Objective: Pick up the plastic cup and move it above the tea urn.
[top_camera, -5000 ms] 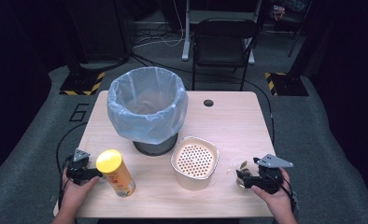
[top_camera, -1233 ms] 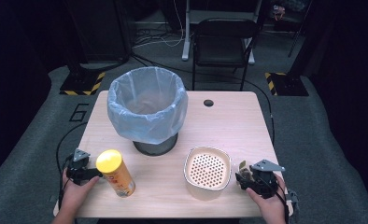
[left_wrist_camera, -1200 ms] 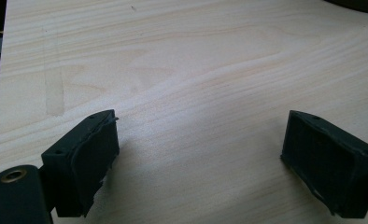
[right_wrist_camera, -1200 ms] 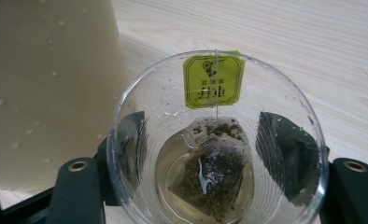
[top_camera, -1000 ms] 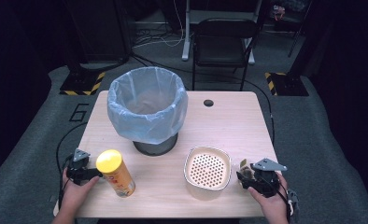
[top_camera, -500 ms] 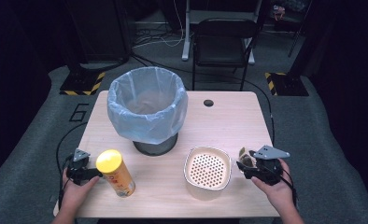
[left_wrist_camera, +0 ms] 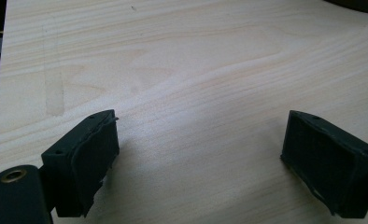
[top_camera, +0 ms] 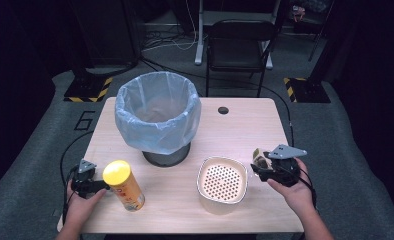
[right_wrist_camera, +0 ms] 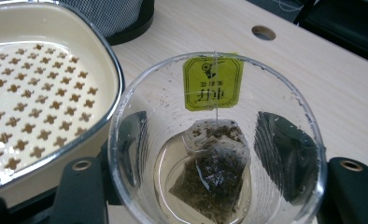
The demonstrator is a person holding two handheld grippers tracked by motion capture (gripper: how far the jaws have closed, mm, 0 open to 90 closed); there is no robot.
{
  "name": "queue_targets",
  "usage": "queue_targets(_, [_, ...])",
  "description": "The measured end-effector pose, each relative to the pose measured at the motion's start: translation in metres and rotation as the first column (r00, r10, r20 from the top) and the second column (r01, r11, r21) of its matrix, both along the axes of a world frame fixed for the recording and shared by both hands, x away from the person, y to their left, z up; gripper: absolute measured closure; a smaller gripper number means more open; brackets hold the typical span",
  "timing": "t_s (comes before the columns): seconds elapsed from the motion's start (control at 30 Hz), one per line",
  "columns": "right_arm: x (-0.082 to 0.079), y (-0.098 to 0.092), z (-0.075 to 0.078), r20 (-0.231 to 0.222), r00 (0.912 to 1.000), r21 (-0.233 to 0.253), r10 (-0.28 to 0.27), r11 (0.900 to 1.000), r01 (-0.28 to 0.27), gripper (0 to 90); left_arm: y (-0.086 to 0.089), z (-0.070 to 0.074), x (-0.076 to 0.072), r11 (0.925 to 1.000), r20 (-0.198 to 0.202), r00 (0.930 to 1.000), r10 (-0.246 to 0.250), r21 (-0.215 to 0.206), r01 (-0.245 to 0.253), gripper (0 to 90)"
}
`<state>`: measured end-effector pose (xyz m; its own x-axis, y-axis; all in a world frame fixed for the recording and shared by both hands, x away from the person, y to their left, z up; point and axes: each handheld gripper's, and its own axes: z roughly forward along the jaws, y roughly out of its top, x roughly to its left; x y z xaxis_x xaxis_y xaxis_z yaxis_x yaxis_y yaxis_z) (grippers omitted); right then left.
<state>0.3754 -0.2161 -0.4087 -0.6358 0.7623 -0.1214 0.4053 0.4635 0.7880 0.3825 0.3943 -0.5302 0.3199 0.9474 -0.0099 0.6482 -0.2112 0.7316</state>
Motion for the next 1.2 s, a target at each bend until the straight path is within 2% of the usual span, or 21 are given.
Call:
queue_targets(0.1, [0.004, 0.003, 0.01, 0.029, 0.9991, -0.037, 0.033, 0.999, -0.032, 35.3, 0.0, 0.0, 0.0, 1.0, 0.0, 1.0, 0.0, 0.0, 0.0, 10.6])
queue_targets(0.27, [0.014, 0.009, 0.019, 0.043, 0.9981, -0.059, 0.045, 0.997, -0.042, 35.6, 0.0, 0.0, 0.0, 1.0, 0.0, 1.0, 0.0, 0.0, 0.0, 10.6])
queue_targets(0.43, [0.023, 0.015, 0.025, 0.045, 0.9969, -0.037, 0.065, 0.997, -0.064, 35.7, 0.0, 0.0, 0.0, 1.0, 0.0, 1.0, 0.0, 0.0, 0.0, 10.6])
queue_targets(0.63, [0.032, 0.02, 0.027, 0.048, 0.9947, -0.038, 0.091, 0.995, -0.089, 36.1, 0.0, 0.0, 0.0, 1.0, 0.0, 1.0, 0.0, -0.001, 0.0, 10.6])
queue_targets(0.77, [0.038, 0.024, 0.029, 0.084, 0.989, -0.048, 0.122, 0.992, -0.118, 36.3, 0.0, 0.0, 0.0, 1.0, 0.0, 1.0, 0.0, -0.001, 0.0, 10.6])
queue_targets(0.8, [0.038, 0.025, 0.03, 0.081, 0.9878, -0.055, 0.133, 0.99, -0.129, 36.3, 0.0, 0.0, 0.0, 1.0, 0.0, 1.0, 0.0, 0.0, 0.0, 10.6])
queue_targets(0.9, [0.041, 0.032, 0.032, 0.105, 0.9811, -0.077, 0.163, 0.985, -0.155, 36.4, 0.0, 0.0, 0.0, 1.0, 0.0, 1.0, 0.0, -0.001, 0.0, 10.6])
queue_targets(0.93, [0.042, 0.034, 0.032, 0.12, 0.9761, -0.089, 0.181, 0.981, -0.171, 36.5, 0.0, 0.0, 0.0, 1.0, 0.0, 1.0, 0.0, -0.001, 0.0, 10.6])
queue_targets(1.2, [0.046, 0.043, 0.032, 0.122, 0.9707, -0.092, 0.207, 0.976, -0.196, 36.4, 0.0, 0.0, 0.0, 1.0, 0.0, 1.0, 0.001, -0.002, -0.001, 10.6])
